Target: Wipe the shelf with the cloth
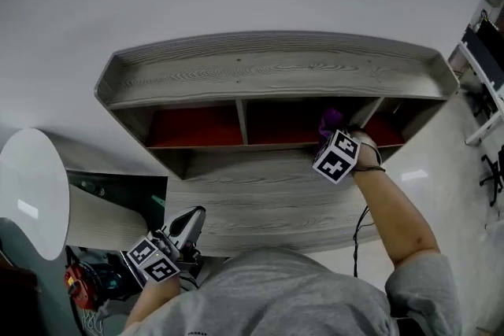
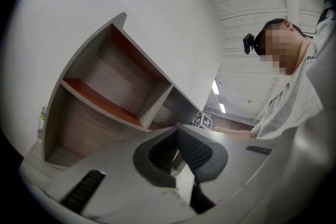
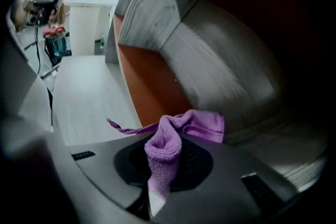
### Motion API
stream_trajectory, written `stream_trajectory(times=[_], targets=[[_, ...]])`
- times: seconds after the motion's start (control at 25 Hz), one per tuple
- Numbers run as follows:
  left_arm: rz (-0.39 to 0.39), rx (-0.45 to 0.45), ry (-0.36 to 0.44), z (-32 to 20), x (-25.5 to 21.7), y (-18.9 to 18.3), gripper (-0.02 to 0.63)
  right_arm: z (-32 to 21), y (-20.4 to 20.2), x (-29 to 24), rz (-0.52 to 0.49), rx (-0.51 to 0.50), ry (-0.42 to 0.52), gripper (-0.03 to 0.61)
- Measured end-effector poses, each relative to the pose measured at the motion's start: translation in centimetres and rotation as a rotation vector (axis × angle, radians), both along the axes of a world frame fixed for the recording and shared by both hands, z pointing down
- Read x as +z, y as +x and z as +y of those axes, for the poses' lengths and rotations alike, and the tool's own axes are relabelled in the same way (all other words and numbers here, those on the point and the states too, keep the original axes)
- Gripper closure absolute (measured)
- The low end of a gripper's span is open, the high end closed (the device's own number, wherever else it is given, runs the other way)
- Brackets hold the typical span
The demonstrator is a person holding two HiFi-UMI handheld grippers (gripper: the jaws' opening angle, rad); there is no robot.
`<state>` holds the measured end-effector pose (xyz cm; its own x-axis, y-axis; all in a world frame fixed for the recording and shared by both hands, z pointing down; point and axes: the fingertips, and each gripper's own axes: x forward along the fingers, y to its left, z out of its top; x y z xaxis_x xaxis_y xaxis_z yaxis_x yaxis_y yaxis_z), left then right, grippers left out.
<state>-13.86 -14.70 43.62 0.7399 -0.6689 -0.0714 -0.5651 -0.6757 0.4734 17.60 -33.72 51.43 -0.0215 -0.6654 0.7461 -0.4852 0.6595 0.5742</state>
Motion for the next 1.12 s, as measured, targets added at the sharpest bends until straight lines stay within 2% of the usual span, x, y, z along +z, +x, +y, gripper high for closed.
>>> stream_trajectory(times=[0.2,0.28,0.32,0.4,0.56,0.6,0.68,0.88,1.12], targets=[[0.021,0.033,0.032,-0.6,-0.8,2.5,0.578,-0.3,3.0,0.8,0.270,0.058,0.062,0.535],[0.026,0.035,0.044,-0.6,-1.3,2.7,0.578,-0.4,3.1,0.8,0.267,0.060,0.062,0.535],[0.027,0.032,0.046,-0.5,-1.4,2.5,0.578,-0.4,2.7,0.6,0.224,0.057,0.065,0.535],[0.022,0.017,0.040,-0.1,-1.3,1.6,0.578,-0.1,0.5,-1.3,0.044,0.032,0.108,0.537],[-0.011,-0.035,0.026,0.3,-1.3,-0.9,0.578,-0.4,-8.3,-9.5,-0.533,-0.109,0.274,0.535],[-0.028,-0.050,0.029,0.2,-1.5,-1.4,0.578,-1.0,-10.1,-11.4,-0.651,-0.151,0.321,0.535],[-0.076,-0.080,0.047,-0.4,-2.4,-2.4,0.578,-2.4,-12.6,-14.1,-0.814,-0.209,0.426,0.534],[-0.210,-0.127,0.113,-2.2,-5.3,-4.0,0.578,-5.8,-15.4,-17.3,-1.108,-0.214,0.613,0.534],[-0.257,-0.103,0.123,-2.2,-6.1,-4.4,0.578,-7.1,-17.6,-19.0,-1.217,-0.266,0.703,0.534]])
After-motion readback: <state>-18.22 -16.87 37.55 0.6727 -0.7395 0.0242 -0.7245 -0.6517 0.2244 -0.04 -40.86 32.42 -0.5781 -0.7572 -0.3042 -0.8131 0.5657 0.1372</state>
